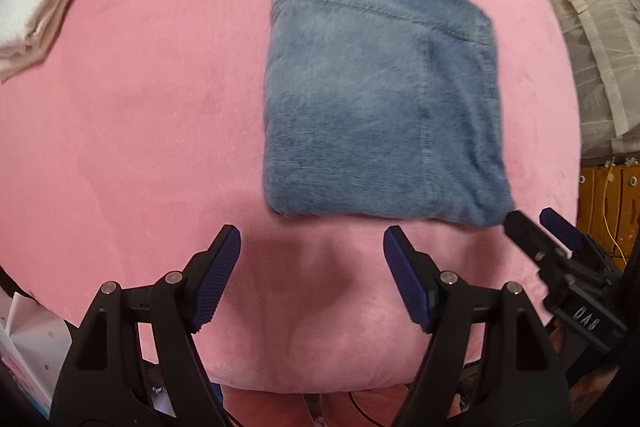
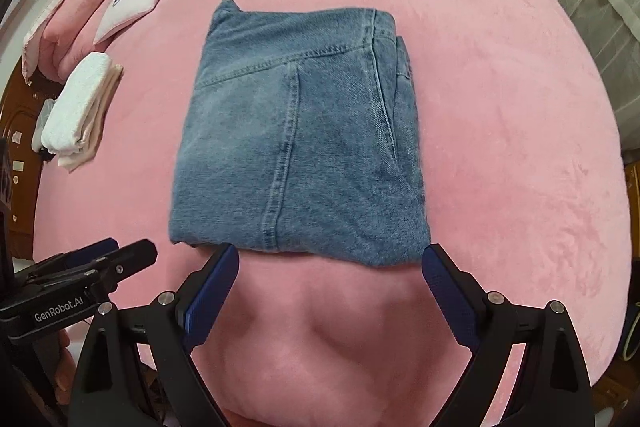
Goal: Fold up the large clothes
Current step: 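Move both open tools to the bundle's edge and close on it, then lift the folded jacket bundle with both tools toward the clothes stack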
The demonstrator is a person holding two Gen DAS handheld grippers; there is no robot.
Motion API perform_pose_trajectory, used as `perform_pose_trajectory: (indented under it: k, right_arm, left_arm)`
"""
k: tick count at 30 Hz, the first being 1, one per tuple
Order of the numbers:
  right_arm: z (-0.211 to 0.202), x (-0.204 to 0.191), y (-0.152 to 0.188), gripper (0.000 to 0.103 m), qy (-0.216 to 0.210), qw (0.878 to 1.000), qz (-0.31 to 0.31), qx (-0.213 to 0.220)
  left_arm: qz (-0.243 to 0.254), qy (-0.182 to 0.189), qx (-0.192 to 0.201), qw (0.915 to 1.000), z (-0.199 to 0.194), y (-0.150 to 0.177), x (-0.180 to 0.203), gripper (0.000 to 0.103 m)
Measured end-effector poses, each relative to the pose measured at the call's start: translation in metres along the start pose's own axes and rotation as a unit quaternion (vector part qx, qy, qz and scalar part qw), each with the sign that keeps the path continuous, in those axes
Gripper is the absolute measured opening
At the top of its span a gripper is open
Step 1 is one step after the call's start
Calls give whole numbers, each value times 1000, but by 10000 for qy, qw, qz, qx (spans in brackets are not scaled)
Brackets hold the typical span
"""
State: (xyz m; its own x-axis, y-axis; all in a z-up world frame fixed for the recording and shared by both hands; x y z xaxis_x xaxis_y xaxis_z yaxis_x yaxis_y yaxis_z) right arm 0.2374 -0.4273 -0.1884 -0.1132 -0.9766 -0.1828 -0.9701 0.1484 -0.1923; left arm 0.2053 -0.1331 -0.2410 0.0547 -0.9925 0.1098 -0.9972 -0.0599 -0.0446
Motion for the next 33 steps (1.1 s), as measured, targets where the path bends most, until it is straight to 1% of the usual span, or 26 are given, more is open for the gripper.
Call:
perform_pose_trajectory:
  k: [5, 7, 9, 11, 13, 16, 17, 21, 23, 25, 28, 30, 31, 33]
  right_arm:
    - [35, 27, -17, 94, -357, 9991, 194, -95]
    - [50, 43, -28, 94, -546, 9974, 443, -131]
    - [63, 55, -38, 94, -825, 9943, 662, -135]
    - [78, 68, -45, 94, -1045, 9904, 889, -156]
    - [96, 81, -51, 94, -1272, 9857, 1075, -248]
    - [114, 90, -57, 94, -1633, 9788, 1198, -307]
    - [117, 90, -60, 94, -1826, 9755, 1201, -254]
    - [124, 90, -73, 94, -2414, 9626, 1232, -9]
    - [128, 88, -81, 94, -2640, 9568, 1215, 96]
    - [132, 83, -90, 94, -2714, 9560, 1109, 114]
    - [138, 67, -99, 93, -2655, 9611, 751, 118]
    - [142, 62, -105, 91, -2586, 9636, 668, 126]
    - [142, 60, -105, 88, -2523, 9651, 680, 148]
    - [141, 62, -106, 73, -2376, 9678, 788, 249]
  left_arm:
    - [-232, 97, -97, 9996, 28, -20, -15, 71]
    - [-378, 329, -177, 9986, 43, -32, -21, 71]
    - [-486, 480, -244, 9974, 54, -43, -26, 71]
    - [-578, 581, -292, 9962, 66, -56, -30, 71]
    - [-617, 855, -297, 9940, 75, -68, -30, 71]
    - [-604, 1131, -275, 9914, 85, -83, -29, 72]
    - [-584, 1205, -268, 9906, 88, -87, -29, 75]
    - [-560, 1381, -184, 9887, 100, -106, -31, 76]
    - [-625, 1465, -207, 9870, 107, -114, -31, 80]
    - [-677, 1566, -199, 9851, 112, -121, -31, 81]
    - [-712, 1623, -109, 9841, 118, -130, -31, 82]
    - [-787, 1607, -21, 9839, 120, -131, -30, 82]
    - [-806, 1564, 33, 9844, 119, -131, -30, 81]
    - [-759, 1461, 166, 9862, 116, -131, -29, 79]
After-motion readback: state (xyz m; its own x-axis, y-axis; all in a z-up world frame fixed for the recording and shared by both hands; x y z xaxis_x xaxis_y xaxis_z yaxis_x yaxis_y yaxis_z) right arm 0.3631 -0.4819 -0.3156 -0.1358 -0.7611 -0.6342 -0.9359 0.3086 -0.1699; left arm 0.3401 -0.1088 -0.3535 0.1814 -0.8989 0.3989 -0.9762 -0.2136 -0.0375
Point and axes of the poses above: each gripper's, at about its wrist camera, not at the fingertips, and z roughly the way its jaws point, x to its right, y to its underside, the point moved 8 cm from there along z, roughly the way its jaws point, and after that the axes turned 1 degree about y, right-handed, at the moved point
